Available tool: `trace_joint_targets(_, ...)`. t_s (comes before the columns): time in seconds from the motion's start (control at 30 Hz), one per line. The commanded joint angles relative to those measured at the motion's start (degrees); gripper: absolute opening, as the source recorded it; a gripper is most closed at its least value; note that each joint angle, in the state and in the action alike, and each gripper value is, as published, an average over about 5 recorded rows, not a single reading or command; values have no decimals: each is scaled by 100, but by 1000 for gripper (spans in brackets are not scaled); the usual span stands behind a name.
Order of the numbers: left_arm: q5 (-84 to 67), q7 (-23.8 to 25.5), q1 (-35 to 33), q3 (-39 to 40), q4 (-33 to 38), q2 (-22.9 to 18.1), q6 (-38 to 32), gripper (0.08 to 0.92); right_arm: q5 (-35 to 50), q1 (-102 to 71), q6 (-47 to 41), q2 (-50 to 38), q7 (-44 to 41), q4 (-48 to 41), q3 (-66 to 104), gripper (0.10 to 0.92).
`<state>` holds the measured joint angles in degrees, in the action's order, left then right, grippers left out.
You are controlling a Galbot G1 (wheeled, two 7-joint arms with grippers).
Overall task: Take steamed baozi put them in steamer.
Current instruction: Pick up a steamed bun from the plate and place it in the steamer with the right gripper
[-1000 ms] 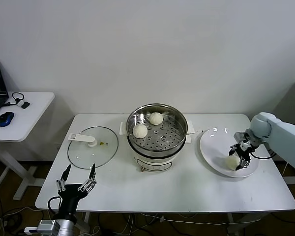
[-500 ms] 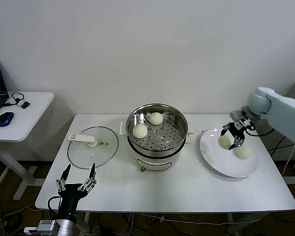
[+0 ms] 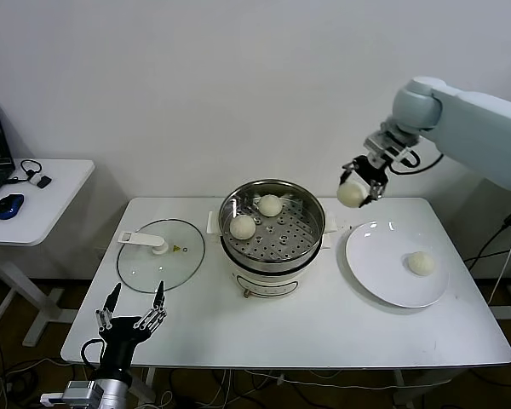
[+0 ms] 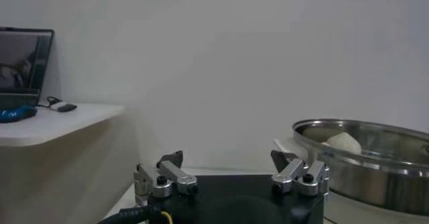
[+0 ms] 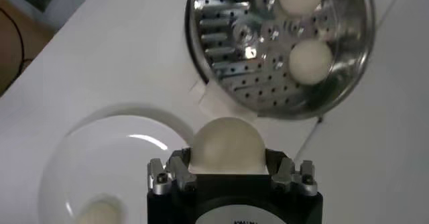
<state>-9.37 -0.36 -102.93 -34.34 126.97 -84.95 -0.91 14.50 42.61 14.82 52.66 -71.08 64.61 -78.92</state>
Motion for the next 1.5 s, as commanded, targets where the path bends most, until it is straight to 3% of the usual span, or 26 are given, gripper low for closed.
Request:
trace_joint_targets(0.03, 9, -17, 32, 9, 28, -18, 14, 823, 185, 439, 250, 1488, -34, 189, -169, 714)
trace_joint_targets(0.4, 87, -64, 178, -35, 48, -80, 71, 823, -488, -293, 560, 2430, -113, 3, 92, 729)
trace_joint_targets(1.0, 52, -73, 199, -45, 46, -89, 111, 823, -1482, -1147, 1067, 2277, -108, 83, 350, 729)
trace_joint_targets(1.5, 44, -73, 176, -28, 45, -102, 115, 823, -1628, -1320, 1081, 2049, -137, 357, 372, 727)
